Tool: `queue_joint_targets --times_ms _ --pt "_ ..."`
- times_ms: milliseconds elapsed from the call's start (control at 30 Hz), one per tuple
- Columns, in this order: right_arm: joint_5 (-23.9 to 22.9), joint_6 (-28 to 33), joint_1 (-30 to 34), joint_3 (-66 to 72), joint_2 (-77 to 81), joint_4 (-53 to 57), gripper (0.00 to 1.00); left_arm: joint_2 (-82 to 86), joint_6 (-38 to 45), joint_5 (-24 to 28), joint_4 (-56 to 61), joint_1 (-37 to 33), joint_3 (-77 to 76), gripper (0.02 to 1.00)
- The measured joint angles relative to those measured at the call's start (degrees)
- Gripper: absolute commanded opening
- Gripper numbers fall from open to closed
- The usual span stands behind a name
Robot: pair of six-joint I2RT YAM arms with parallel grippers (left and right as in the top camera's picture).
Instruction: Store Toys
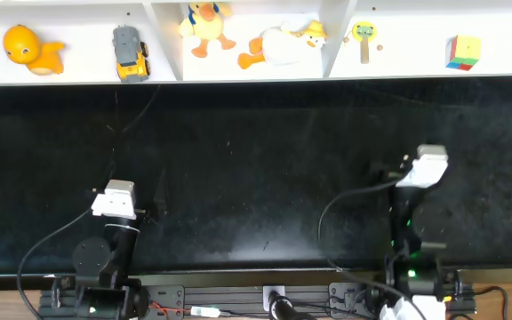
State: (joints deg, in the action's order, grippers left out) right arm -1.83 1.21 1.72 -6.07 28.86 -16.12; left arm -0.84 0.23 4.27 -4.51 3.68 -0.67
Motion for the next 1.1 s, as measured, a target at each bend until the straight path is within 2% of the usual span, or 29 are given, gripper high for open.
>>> queue_joint_targets --times_ms 100,400,1100 --pt "0.3 -0.4 -0.3 4.1 -7.1 2.4 0.993 0.0 0.0 0.0 0.0 0.0 0.0 0.998" --pt "0.5 -0.4 -0.3 5.0 -25.2 20.5 0.996 0.0 0.0 0.0 0.0 0.0 0.0 0.998" --pt "0.5 -0.6 -0.3 5.0 -28.2 20.7 0.996 0.0 0.0 0.0 0.0 0.0 0.0 0.996"
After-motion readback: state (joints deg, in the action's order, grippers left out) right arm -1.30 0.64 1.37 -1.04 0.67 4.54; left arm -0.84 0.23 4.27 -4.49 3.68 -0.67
